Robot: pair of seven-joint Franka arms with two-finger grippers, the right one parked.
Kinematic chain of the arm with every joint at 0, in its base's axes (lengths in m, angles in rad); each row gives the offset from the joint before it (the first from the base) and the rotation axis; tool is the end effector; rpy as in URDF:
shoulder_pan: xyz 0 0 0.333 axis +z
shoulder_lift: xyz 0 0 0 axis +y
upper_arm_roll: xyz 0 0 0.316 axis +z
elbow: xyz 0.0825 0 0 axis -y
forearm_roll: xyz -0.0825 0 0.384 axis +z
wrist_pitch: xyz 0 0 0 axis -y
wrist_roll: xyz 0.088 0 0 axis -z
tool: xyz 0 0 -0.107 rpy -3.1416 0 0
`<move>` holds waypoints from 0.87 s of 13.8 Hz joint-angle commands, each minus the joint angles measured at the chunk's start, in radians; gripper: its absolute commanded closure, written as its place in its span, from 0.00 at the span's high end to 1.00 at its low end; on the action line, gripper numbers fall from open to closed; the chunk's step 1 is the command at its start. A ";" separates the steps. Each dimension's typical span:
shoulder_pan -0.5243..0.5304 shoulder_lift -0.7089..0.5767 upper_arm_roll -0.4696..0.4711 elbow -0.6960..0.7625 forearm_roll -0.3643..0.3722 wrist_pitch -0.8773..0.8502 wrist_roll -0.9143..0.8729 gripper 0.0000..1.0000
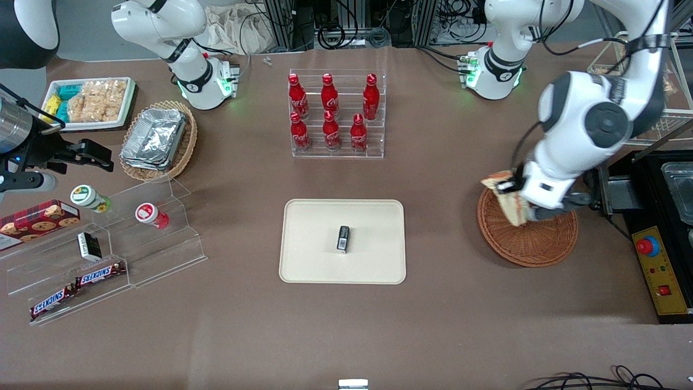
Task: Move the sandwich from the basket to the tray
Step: 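Lift the sandwich and carry it over the white tray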
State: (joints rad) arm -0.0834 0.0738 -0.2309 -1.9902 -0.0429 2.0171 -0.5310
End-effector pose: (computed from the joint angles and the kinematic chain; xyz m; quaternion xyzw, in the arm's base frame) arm 0.5377 -0.1755 0.4231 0.9924 0.1178 -0.0319 0.0159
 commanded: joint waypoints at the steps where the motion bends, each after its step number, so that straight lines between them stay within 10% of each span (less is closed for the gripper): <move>1: -0.012 0.142 -0.143 0.118 -0.015 0.003 -0.032 0.00; 11: -0.168 0.589 -0.186 0.281 0.265 0.387 -0.040 0.00; 12: -0.168 0.613 -0.185 0.303 0.285 0.387 -0.041 0.12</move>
State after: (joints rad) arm -0.2394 0.6300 -0.4210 -1.7726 0.1890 2.4114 -0.5630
